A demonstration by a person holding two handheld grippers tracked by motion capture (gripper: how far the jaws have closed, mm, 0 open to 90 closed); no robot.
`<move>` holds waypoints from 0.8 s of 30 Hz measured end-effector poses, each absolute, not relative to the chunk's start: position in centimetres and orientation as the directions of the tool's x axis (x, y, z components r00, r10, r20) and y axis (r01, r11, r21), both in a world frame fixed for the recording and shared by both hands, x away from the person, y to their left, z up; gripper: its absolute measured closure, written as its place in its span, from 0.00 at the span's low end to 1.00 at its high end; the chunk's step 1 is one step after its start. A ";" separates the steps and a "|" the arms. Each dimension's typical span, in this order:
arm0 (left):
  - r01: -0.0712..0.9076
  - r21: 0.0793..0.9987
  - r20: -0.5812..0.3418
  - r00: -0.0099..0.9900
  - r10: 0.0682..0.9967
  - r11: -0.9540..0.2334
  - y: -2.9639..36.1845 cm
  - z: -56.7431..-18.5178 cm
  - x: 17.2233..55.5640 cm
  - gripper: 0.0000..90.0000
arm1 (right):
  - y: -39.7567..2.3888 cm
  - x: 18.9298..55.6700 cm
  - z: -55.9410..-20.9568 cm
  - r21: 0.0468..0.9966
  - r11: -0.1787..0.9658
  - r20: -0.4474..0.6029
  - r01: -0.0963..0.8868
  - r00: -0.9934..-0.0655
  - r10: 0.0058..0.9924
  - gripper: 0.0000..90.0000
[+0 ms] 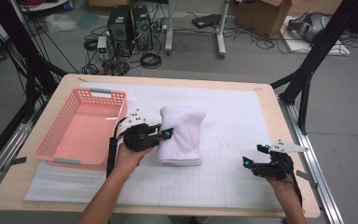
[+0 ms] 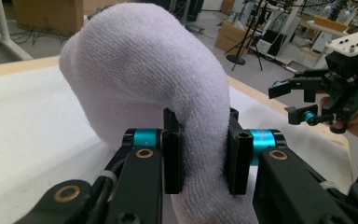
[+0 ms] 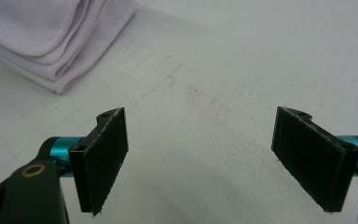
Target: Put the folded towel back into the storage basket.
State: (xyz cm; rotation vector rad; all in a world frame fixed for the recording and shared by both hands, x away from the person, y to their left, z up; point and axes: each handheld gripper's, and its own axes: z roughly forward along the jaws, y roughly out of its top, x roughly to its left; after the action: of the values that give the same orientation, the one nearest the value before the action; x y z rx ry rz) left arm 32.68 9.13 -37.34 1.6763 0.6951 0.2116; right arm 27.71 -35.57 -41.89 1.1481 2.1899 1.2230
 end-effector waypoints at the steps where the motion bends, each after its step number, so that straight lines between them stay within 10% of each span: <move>1: 0.313 0.947 -0.227 0.804 0.550 -0.068 9.6 -37.0 32.6 0.81 | -35.6 27.8 -41.9 0.836 0.288 0.056 0.468 -0.594 0.803 0.19; 24: 0.263 0.965 -0.218 0.820 0.530 -0.011 15.1 -32.4 32.6 0.81 | -35.4 27.9 -41.7 0.839 0.283 0.059 0.464 -0.595 0.801 0.19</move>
State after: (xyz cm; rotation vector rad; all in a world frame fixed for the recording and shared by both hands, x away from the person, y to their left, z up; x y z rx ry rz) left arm 32.64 15.11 -32.44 1.6012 0.6420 0.2356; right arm 27.92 -35.35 -41.66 1.1420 2.1830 1.2330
